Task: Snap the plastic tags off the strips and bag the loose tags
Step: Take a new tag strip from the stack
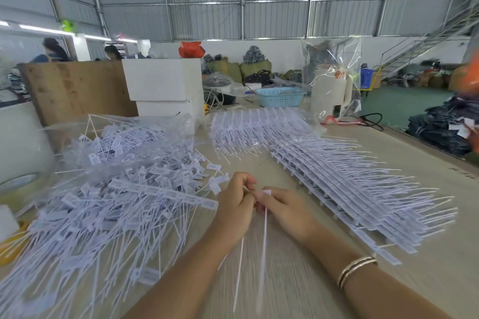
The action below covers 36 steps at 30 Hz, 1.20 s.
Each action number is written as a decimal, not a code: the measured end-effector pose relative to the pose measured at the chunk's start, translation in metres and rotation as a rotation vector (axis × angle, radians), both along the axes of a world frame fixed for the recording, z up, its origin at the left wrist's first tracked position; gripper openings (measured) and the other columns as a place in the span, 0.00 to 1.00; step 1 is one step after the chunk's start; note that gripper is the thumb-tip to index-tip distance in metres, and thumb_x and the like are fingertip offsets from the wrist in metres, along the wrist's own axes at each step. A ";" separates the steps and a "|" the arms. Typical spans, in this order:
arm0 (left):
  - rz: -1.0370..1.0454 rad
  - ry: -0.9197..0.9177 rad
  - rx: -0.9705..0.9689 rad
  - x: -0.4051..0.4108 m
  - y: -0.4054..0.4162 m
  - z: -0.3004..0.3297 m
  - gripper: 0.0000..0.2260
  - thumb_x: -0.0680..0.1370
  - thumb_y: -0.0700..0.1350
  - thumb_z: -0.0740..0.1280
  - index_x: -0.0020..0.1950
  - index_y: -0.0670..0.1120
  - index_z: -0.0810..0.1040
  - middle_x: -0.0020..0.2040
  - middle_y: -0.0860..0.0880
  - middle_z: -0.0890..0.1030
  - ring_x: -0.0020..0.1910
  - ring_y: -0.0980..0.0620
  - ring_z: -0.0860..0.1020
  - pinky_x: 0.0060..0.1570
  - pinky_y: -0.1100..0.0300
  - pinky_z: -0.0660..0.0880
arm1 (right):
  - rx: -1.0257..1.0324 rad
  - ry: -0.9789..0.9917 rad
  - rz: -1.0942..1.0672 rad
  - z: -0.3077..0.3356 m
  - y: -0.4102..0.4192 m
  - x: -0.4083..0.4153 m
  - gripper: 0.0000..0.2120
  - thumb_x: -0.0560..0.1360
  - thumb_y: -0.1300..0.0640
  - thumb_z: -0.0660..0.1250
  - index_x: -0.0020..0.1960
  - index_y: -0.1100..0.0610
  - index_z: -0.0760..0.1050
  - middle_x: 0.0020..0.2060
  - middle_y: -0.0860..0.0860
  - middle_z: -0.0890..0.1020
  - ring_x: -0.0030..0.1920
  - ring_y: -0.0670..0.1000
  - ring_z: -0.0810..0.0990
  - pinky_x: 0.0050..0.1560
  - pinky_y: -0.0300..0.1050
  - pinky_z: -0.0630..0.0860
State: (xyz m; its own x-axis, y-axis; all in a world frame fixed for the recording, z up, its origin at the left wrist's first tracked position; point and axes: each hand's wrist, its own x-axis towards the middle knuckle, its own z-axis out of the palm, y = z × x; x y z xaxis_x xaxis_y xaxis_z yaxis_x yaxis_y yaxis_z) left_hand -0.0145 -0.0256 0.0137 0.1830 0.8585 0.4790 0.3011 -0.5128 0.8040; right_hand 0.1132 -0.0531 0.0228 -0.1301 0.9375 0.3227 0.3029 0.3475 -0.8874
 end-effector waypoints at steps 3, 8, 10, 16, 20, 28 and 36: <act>0.036 0.131 0.013 -0.006 0.000 -0.001 0.09 0.79 0.44 0.57 0.41 0.52 0.73 0.38 0.52 0.78 0.44 0.47 0.76 0.49 0.52 0.71 | 0.014 0.116 0.065 0.002 0.001 0.000 0.18 0.79 0.64 0.60 0.32 0.54 0.75 0.27 0.44 0.76 0.31 0.41 0.72 0.38 0.30 0.68; -0.023 0.182 -0.034 -0.014 0.001 0.002 0.17 0.80 0.48 0.59 0.32 0.44 0.73 0.30 0.46 0.72 0.31 0.51 0.71 0.37 0.55 0.66 | -0.012 0.154 0.159 0.002 0.001 0.005 0.14 0.76 0.62 0.62 0.33 0.57 0.75 0.29 0.48 0.77 0.32 0.45 0.74 0.39 0.32 0.69; -0.061 0.194 -0.035 -0.015 0.003 0.000 0.17 0.80 0.47 0.60 0.34 0.42 0.76 0.30 0.42 0.74 0.32 0.47 0.72 0.37 0.55 0.67 | -0.055 0.126 0.176 0.000 0.002 0.007 0.13 0.77 0.60 0.64 0.33 0.57 0.74 0.29 0.49 0.76 0.33 0.45 0.74 0.40 0.34 0.70; -0.131 0.061 -0.212 -0.019 0.010 -0.006 0.17 0.81 0.49 0.60 0.36 0.54 0.81 0.35 0.44 0.78 0.36 0.54 0.75 0.41 0.64 0.69 | -0.034 0.046 0.164 0.000 0.001 0.006 0.11 0.77 0.60 0.65 0.36 0.55 0.75 0.31 0.48 0.76 0.34 0.45 0.73 0.40 0.36 0.70; -0.099 -0.107 -0.279 -0.018 0.013 -0.004 0.17 0.80 0.48 0.60 0.35 0.42 0.78 0.31 0.51 0.77 0.32 0.57 0.74 0.36 0.70 0.67 | 0.081 0.056 0.111 -0.001 0.000 -0.003 0.12 0.78 0.65 0.64 0.37 0.55 0.74 0.29 0.43 0.75 0.31 0.41 0.72 0.36 0.30 0.68; -0.052 -0.175 -0.344 -0.011 0.006 0.001 0.18 0.81 0.50 0.57 0.35 0.44 0.73 0.29 0.53 0.74 0.29 0.60 0.72 0.37 0.62 0.65 | 0.224 0.068 0.008 -0.008 0.004 -0.009 0.13 0.78 0.63 0.64 0.37 0.52 0.75 0.30 0.46 0.78 0.33 0.47 0.75 0.38 0.40 0.70; -0.080 -0.189 -0.346 -0.011 -0.002 0.004 0.20 0.82 0.50 0.56 0.33 0.44 0.74 0.29 0.53 0.76 0.29 0.60 0.72 0.40 0.60 0.66 | 0.127 0.253 0.125 -0.005 0.004 -0.008 0.08 0.78 0.65 0.62 0.41 0.66 0.75 0.33 0.53 0.80 0.35 0.48 0.78 0.44 0.39 0.74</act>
